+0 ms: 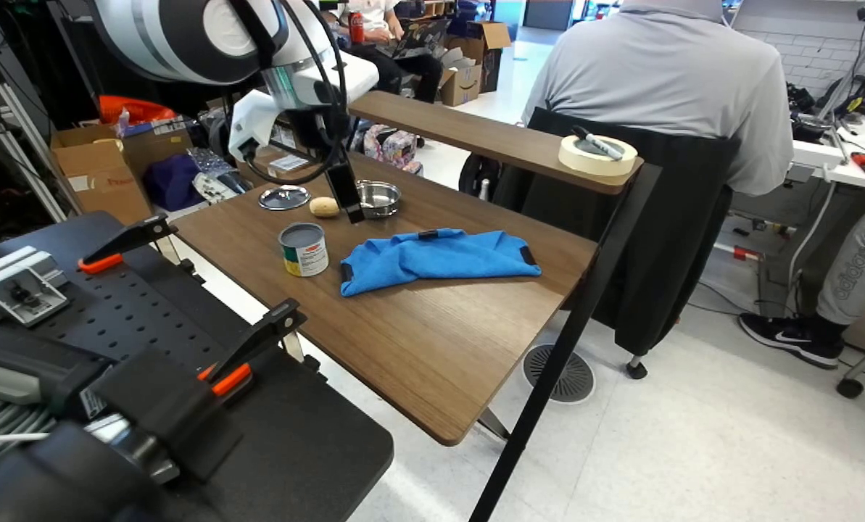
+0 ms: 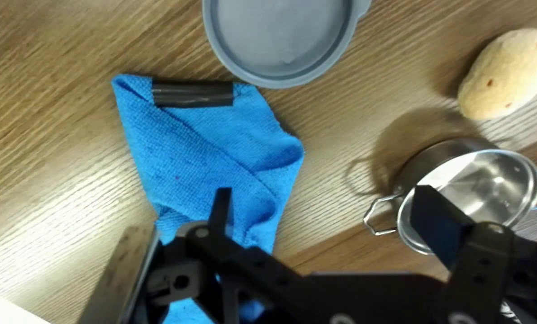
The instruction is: Put the toy inside the pot
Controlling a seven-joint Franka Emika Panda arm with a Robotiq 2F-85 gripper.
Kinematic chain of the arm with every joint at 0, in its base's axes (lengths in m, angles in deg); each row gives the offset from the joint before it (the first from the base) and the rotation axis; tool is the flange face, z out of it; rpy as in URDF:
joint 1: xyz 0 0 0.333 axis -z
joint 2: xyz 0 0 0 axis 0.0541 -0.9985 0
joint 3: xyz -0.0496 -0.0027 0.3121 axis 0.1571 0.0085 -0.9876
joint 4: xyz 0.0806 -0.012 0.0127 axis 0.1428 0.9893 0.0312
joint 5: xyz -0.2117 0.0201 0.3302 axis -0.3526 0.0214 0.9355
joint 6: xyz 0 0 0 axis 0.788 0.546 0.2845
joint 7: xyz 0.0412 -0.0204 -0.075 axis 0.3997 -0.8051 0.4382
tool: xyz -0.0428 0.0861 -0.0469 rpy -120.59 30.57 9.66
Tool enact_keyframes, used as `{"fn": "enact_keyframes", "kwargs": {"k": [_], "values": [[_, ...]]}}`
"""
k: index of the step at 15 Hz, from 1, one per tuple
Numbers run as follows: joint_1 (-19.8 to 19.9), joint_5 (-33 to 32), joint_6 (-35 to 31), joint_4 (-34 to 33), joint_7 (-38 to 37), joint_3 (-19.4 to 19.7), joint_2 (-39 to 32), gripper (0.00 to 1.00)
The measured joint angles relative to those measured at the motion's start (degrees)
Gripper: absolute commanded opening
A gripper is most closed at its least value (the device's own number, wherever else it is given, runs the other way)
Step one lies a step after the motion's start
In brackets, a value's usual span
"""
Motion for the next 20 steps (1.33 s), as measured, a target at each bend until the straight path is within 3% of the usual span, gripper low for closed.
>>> {"fn": "enact_keyframes", "kwargs": {"k": [12, 20], "values": [[-6.42, 3.02, 0.85, -3.76, -0.04, -1.39, -2.33, 1.0], [-4.96, 5.88, 3.12, -9.7, -0.11, -6.04, -6.52, 1.0]]}}
